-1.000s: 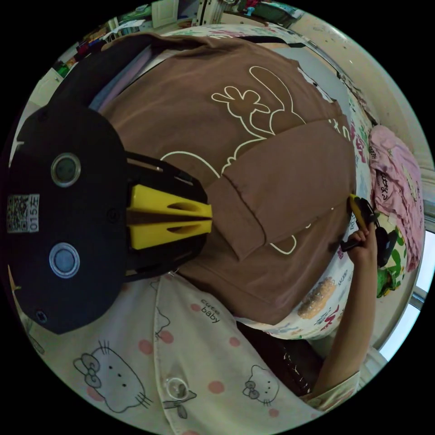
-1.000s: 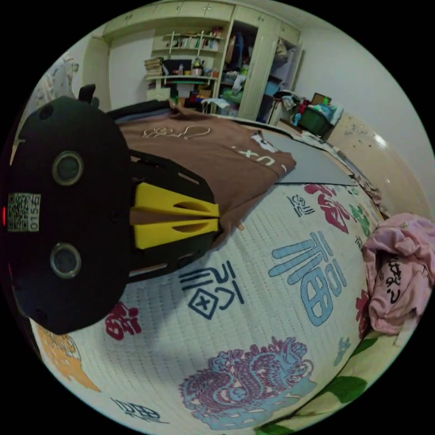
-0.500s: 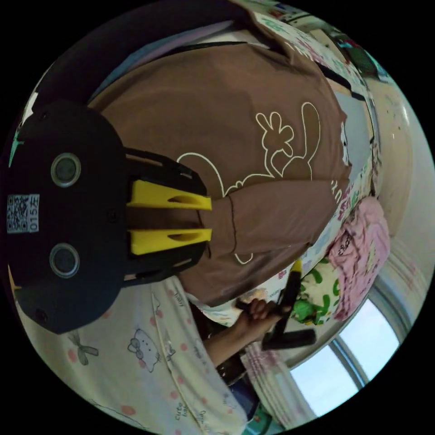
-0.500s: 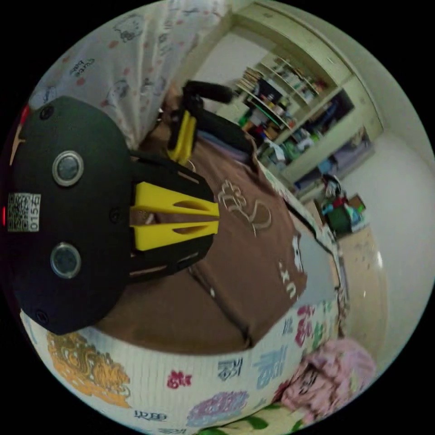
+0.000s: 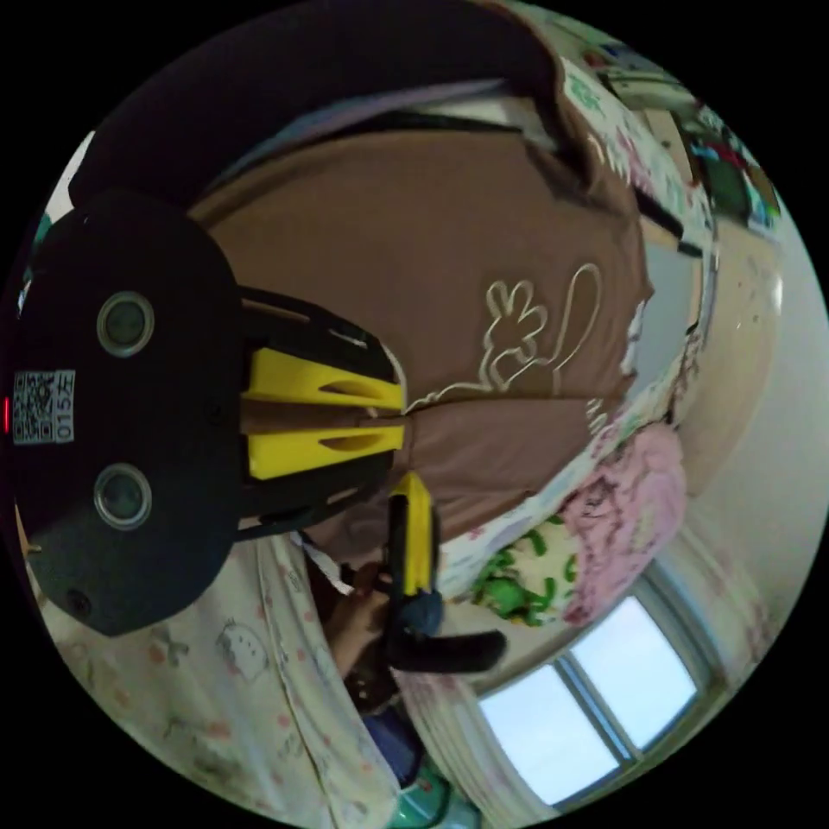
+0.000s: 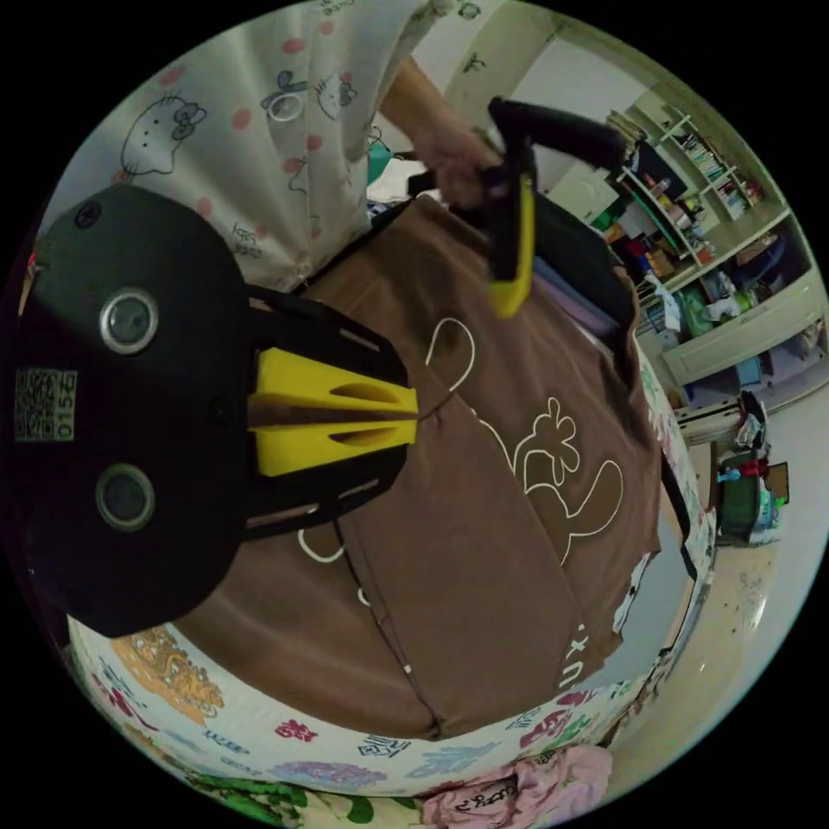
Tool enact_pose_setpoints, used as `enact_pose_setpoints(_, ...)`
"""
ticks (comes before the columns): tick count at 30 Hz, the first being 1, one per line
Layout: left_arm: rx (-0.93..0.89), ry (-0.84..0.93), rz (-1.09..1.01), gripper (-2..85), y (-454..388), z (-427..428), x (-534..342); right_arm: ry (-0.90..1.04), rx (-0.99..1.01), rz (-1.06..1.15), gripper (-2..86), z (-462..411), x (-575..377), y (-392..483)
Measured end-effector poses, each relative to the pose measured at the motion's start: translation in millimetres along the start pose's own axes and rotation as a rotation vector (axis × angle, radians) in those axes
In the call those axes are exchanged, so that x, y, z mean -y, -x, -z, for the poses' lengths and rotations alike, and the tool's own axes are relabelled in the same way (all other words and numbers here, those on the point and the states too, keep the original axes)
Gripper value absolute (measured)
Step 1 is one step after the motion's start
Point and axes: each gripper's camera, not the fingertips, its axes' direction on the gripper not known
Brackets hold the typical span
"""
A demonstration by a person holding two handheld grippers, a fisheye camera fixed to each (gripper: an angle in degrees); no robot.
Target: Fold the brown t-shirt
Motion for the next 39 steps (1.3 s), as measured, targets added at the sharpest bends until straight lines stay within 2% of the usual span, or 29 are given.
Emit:
enact_pose_setpoints(2,0.045,-0.183,0.087,4.2,38,58,-3,0.069,-0.032,0.005,-0.1,-21,16,15)
enact_pose_setpoints(4,0.146,-0.415,0.265,6.3,99,134,-12,0.125,-0.078,0.002,-0.3,-41,29,30)
enact_pose_setpoints(6,0.198,-0.489,0.402,8.0,147,177,-15,0.107,-0.112,-0.002,-0.4,-46,42,46)
enact_pose_setpoints(11,0.323,-0.524,0.671,11.6,247,219,-9,0.155,-0.070,-0.021,-0.5,-47,80,46)
enact_pose_setpoints(17,0.318,-0.376,0.918,15.1,326,188,11,0.194,-0.019,-0.023,-0.5,-28,126,30)
enact_pose_setpoints(21,0.287,-0.421,1.034,6.1,336,179,3,0.180,-0.019,-0.037,-0.5,-1,153,14)
enact_pose_setpoints(23,0.276,-0.452,1.022,1.8,325,178,3,0.169,-0.016,-0.044,-0.4,14,164,3)
enact_pose_setpoints(26,0.275,-0.637,0.768,0.0,267,191,16,0.135,0.021,-0.100,0.0,45,180,-26)
enact_pose_setpoints(28,0.276,-0.699,0.436,-0.3,184,203,41,0.092,0.110,-0.190,0.6,68,182,-59)
enact_pose_setpoints(29,0.279,-0.691,0.340,-0.3,158,203,49,0.078,0.201,-0.294,1.6,85,182,-90)
enact_pose_setpoints(31,0.305,-0.622,-0.046,-0.4,40,190,69,-0.024,0.344,-0.400,4.5,126,177,-134)
enact_pose_setpoints(33,0.319,-0.560,-0.280,-0.3,-45,165,69,-0.267,0.480,-0.511,9.8,198,166,-189)
enact_pose_setpoints(34,0.352,-0.521,-0.426,-0.2,-99,141,61,-0.312,0.517,-0.544,11.0,213,165,-203)
enact_pose_setpoints(38,0.407,-0.421,-0.736,0.2,-222,52,21,-0.577,0.873,-0.768,18.2,272,153,-301)
enact_pose_setpoints(39,0.383,-0.337,-0.812,0.3,-251,21,8,-0.600,0.922,-0.833,19.4,276,150,-321)
